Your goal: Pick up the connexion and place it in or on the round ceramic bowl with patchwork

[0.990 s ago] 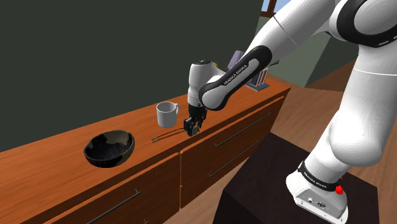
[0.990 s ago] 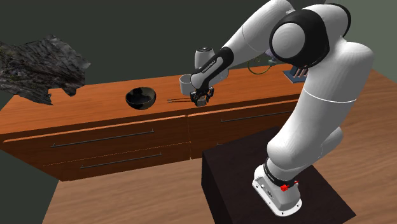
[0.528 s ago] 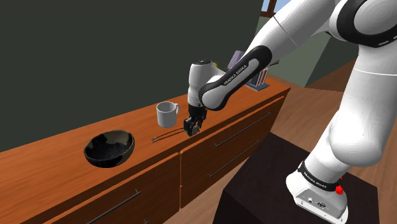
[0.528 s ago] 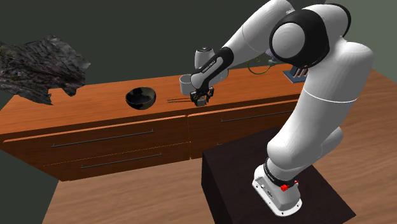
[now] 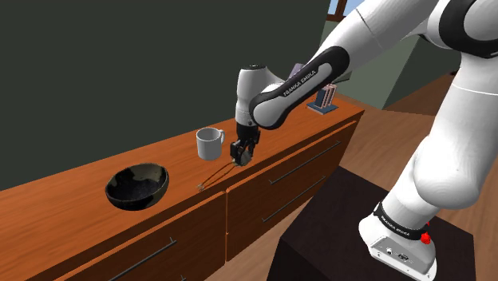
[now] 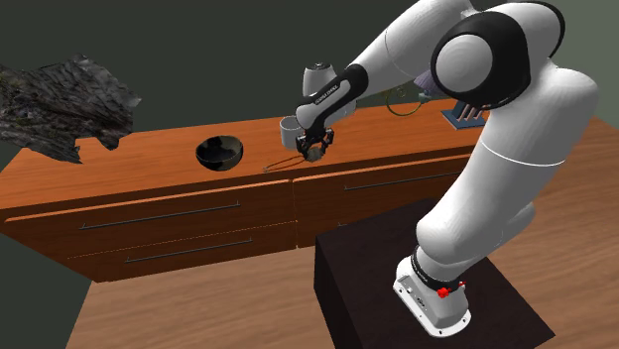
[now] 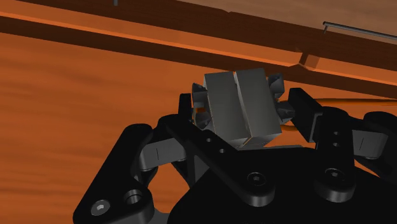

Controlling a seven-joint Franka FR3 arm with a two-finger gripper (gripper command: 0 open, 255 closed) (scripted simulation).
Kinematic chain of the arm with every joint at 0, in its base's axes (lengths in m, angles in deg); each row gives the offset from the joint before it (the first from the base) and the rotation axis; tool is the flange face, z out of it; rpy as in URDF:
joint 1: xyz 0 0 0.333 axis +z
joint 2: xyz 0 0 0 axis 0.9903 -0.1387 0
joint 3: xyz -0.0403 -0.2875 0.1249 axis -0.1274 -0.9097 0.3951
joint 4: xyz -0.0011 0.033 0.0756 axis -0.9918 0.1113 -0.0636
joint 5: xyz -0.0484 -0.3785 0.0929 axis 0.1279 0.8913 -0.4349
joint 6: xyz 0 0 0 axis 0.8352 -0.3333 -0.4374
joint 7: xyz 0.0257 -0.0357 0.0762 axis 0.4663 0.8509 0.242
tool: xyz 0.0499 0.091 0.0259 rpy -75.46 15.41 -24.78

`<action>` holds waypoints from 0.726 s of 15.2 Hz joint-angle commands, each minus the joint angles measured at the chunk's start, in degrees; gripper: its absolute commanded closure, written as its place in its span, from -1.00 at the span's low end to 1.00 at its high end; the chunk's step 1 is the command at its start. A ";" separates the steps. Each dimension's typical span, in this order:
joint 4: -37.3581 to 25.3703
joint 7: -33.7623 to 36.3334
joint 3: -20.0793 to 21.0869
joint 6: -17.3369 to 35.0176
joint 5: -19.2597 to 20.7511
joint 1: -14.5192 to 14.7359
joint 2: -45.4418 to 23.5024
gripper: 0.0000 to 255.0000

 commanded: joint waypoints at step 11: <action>-2.65 -1.67 0.30 -8.91 -2.31 -0.39 6.45 1.00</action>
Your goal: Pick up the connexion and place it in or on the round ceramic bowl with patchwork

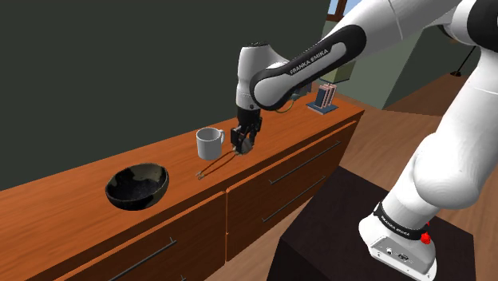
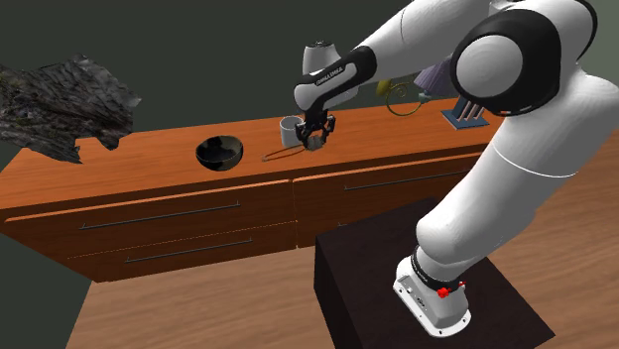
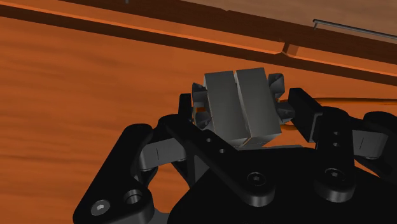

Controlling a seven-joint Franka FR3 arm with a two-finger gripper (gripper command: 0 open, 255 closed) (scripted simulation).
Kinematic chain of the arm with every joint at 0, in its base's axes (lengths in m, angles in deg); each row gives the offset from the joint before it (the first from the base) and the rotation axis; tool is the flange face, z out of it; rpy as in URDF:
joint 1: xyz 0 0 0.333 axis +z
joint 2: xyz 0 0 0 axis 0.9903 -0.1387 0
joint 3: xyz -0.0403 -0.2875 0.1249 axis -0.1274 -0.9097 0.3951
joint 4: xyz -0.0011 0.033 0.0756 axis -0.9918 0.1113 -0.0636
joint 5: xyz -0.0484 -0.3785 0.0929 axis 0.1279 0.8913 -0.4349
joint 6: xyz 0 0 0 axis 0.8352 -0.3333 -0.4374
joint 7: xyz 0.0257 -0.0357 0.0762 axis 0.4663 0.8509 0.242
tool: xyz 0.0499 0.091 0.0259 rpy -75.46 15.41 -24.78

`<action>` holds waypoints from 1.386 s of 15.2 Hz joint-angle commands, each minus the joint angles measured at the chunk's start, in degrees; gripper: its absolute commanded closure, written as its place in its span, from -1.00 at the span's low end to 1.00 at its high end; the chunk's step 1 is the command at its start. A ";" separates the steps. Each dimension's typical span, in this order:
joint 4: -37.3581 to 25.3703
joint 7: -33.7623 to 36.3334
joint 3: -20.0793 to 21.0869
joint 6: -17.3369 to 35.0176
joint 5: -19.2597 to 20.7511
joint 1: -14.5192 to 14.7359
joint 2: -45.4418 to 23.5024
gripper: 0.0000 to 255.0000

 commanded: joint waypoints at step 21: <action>-17.06 7.17 3.28 -14.38 1.26 3.34 -2.78 1.00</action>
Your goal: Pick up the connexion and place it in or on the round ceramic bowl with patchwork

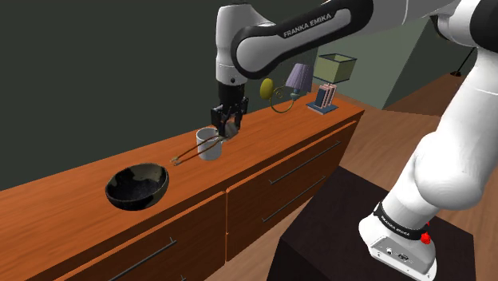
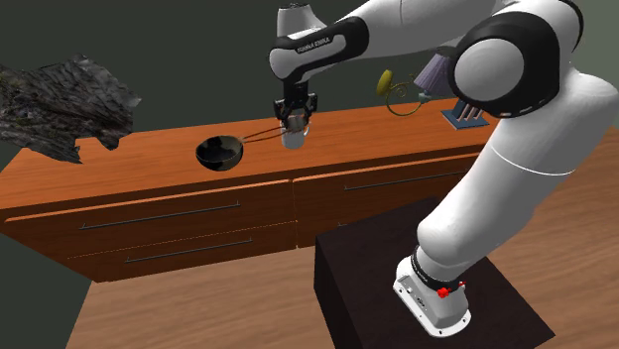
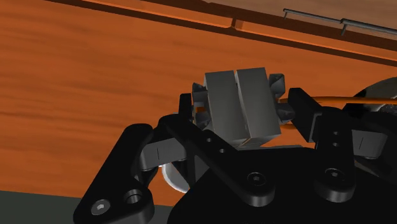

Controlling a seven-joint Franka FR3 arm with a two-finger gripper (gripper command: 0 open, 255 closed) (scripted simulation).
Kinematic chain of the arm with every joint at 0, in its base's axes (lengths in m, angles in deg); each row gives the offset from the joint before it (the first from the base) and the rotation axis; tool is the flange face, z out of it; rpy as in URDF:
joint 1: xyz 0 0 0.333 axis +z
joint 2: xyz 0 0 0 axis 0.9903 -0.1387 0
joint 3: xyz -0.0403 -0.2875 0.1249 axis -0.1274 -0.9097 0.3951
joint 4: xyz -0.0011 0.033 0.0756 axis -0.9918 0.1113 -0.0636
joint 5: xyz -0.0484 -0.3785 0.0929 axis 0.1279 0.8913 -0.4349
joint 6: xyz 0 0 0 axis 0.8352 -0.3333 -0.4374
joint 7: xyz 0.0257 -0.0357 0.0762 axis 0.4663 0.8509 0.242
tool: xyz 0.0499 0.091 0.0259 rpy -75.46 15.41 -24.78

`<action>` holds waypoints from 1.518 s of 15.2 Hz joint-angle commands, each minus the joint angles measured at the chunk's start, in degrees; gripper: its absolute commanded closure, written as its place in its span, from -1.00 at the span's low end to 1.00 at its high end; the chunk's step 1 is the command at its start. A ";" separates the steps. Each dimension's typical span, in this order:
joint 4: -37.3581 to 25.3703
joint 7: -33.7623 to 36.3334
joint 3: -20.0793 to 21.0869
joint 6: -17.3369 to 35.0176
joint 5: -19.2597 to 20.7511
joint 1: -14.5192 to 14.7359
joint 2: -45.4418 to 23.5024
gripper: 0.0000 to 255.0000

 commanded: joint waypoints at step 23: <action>-40.97 17.37 2.42 -10.25 10.86 15.18 -32.27 1.00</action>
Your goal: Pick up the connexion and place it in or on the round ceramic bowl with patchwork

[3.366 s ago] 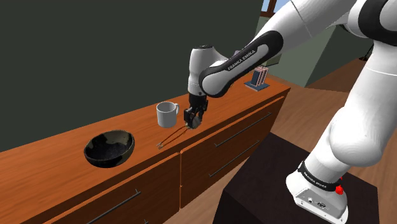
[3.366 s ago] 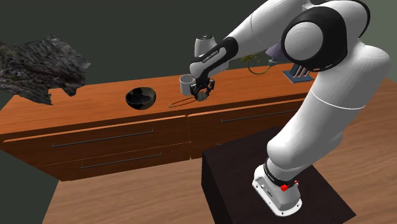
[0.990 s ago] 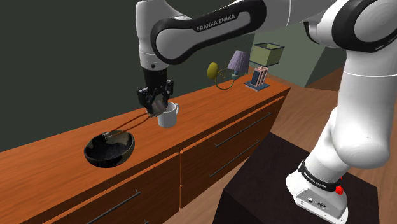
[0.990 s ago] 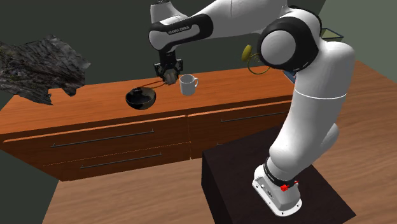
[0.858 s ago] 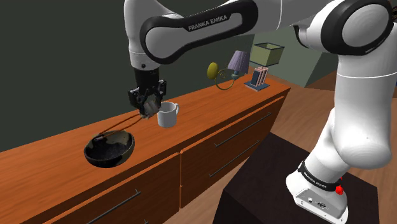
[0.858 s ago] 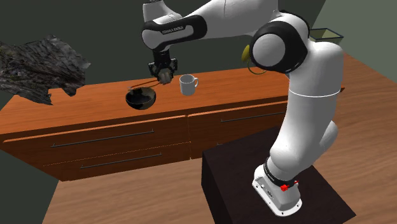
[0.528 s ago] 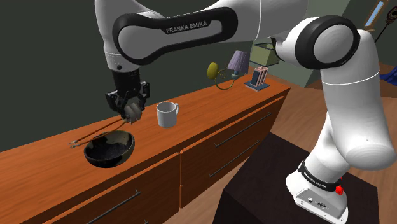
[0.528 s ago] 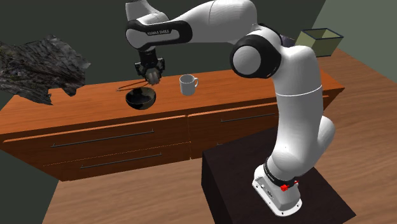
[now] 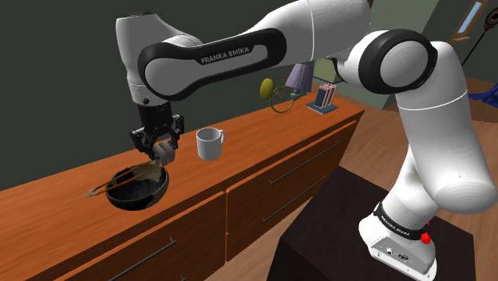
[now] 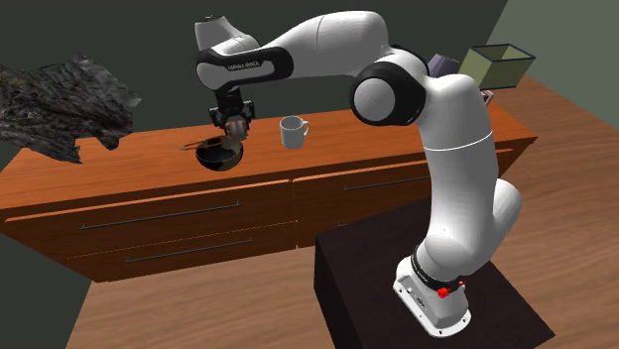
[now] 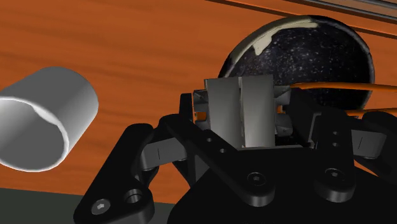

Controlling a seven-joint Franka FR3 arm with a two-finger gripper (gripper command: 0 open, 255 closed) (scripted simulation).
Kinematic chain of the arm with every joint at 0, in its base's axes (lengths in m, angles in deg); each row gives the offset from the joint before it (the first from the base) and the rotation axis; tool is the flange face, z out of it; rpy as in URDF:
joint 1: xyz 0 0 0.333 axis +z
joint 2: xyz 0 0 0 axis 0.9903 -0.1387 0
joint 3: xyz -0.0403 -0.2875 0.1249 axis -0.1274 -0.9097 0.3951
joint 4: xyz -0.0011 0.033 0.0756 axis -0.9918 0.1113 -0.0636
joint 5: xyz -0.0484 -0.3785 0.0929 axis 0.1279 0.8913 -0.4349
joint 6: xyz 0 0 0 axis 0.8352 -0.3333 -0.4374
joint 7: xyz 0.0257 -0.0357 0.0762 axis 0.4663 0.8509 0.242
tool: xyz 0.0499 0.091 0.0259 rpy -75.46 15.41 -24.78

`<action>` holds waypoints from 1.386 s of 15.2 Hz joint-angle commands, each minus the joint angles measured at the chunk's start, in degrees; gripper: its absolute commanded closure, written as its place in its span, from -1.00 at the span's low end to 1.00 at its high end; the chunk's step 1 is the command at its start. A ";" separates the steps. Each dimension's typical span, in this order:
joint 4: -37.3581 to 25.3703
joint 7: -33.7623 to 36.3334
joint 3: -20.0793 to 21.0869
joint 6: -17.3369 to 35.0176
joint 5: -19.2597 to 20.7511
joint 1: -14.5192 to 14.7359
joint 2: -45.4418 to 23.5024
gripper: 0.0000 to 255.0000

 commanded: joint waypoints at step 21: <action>4.37 0.39 -0.38 5.71 0.57 -0.32 -1.38 -1.00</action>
